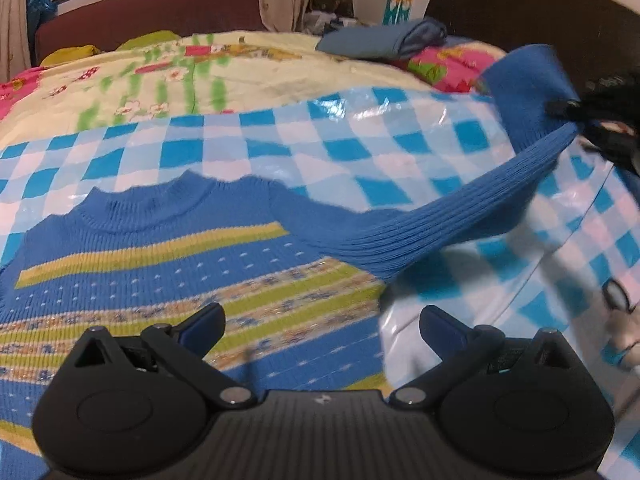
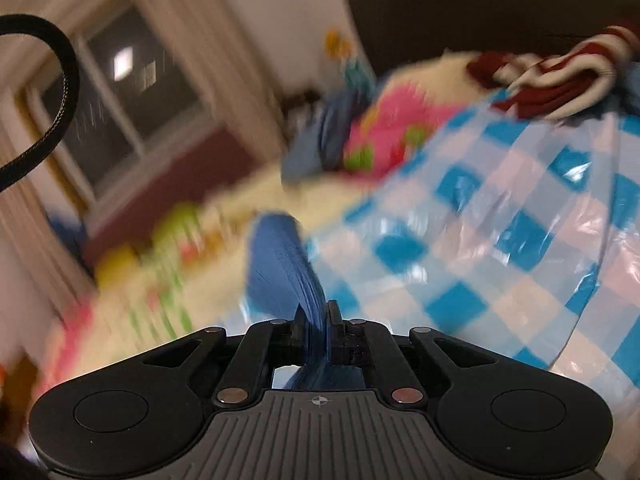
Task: Fold small clothes
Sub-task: 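Lift the held sleeve up off the plastic sheet with the right gripper, then carry the sleeve across the sweater body and lay it down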
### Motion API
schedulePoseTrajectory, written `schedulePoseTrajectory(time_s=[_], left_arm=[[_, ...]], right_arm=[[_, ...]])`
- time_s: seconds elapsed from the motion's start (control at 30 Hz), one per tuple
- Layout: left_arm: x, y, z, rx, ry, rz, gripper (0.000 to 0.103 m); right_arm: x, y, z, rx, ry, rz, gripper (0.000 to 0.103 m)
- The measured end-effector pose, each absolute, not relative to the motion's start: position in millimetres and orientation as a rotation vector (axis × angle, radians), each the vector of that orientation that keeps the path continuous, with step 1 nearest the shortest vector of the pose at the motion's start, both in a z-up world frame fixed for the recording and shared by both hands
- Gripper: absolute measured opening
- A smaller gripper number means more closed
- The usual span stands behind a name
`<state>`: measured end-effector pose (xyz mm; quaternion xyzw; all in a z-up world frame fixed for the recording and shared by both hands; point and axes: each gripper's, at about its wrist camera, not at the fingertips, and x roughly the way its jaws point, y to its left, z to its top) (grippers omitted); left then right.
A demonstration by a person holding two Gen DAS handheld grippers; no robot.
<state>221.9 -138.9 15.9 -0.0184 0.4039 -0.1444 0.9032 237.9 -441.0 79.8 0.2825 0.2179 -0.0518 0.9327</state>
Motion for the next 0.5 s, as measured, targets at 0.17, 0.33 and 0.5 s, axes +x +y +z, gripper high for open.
schedulePoseTrajectory(time_s=[0.17, 0.33, 0.5], left_arm=[[222.0, -156.7, 10.3, -0.023, 0.847, -0.312, 0.103], [213.0, -164.8, 3.8, 0.013, 0.869, -0.328, 0.103], [212.2, -168.1, 1.7, 0.008, 0.885, -0.33, 0.103]], right_arm=[[226.7, -474.8, 24.3, 0.591, 0.58, -0.294, 0.017], [212.7, -486.3, -10.0, 0.648, 0.664, -0.313, 0.017], [222.6, -486.8, -18.8, 0.704, 0.688, -0.294, 0.02]])
